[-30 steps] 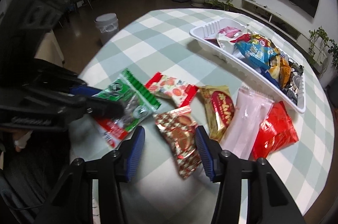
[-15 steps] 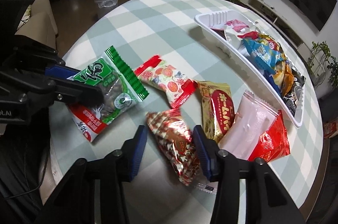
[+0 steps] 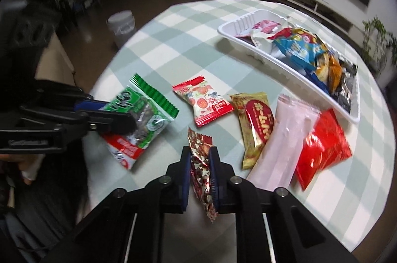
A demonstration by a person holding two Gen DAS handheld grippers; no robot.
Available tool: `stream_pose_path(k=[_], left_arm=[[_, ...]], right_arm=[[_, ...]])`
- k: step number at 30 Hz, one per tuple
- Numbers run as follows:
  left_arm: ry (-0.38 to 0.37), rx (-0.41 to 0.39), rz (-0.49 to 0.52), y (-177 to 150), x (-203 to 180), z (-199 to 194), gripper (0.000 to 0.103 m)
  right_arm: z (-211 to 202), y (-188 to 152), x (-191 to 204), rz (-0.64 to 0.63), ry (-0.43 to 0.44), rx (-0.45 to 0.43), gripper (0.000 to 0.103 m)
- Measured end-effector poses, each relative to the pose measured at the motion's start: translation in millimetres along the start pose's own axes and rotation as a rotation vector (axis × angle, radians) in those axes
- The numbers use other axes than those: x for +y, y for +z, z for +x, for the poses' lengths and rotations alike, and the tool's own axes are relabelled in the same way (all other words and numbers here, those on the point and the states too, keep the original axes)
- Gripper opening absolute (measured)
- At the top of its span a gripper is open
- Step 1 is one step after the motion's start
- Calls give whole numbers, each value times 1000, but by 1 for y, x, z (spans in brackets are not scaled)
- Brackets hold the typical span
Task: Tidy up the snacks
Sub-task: 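Lift both packs and carry them over the white tray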
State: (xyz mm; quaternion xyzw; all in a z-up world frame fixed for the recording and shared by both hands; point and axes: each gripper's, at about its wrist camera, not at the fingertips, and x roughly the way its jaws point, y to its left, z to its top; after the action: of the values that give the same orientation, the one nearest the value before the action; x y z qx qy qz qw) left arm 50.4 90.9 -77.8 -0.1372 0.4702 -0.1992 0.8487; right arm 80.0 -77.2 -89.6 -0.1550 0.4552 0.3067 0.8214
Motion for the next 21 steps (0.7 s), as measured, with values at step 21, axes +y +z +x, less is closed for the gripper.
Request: stream_pose_path(k=[21], left_arm=[[13, -140, 57, 96, -5, -45, 12]], right_arm=[[-98, -21, -156, 646, 93, -341, 15]])
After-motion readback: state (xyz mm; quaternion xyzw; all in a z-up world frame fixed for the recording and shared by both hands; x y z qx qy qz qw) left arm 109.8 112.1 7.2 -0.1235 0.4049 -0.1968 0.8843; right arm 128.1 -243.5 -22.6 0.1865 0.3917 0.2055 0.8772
